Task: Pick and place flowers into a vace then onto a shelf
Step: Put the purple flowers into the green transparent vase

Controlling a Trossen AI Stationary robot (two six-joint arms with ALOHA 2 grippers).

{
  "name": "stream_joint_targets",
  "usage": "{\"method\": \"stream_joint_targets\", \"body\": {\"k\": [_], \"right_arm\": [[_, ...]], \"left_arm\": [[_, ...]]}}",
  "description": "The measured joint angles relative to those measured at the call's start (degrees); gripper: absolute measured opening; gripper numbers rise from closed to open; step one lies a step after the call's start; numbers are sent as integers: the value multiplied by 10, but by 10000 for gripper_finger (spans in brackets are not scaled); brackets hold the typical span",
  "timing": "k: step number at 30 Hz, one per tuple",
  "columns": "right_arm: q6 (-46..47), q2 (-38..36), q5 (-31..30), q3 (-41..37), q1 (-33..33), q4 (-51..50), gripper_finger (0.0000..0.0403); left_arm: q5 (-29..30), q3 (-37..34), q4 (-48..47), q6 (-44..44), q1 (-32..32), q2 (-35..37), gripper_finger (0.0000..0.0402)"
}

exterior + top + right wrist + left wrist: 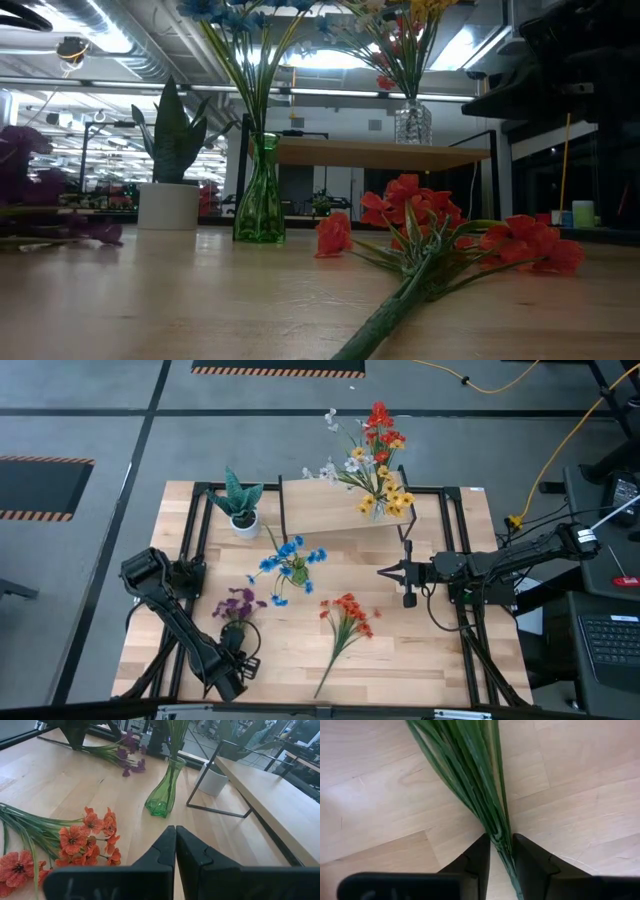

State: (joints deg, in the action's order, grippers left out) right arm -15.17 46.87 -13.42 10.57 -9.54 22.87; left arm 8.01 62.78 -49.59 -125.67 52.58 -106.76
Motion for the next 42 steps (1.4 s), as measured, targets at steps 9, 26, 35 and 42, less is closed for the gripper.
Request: {"method": "stream_joint_targets", "body": {"k": [9,26,35,42], "right_arm": [[-1,0,0,0,0,0,16],[-3,0,0,0,0,0,16],[-3,0,0,0,0,0,16],[-3,0,0,0,0,0,16]], "left_arm": [[19,0,-1,-37,0,0,118],[56,-7,-37,-95,2,-1,154],[45,-9,-40,-68,0,-1,107],[57,-9,-39,-56,1,-1,20]]}}
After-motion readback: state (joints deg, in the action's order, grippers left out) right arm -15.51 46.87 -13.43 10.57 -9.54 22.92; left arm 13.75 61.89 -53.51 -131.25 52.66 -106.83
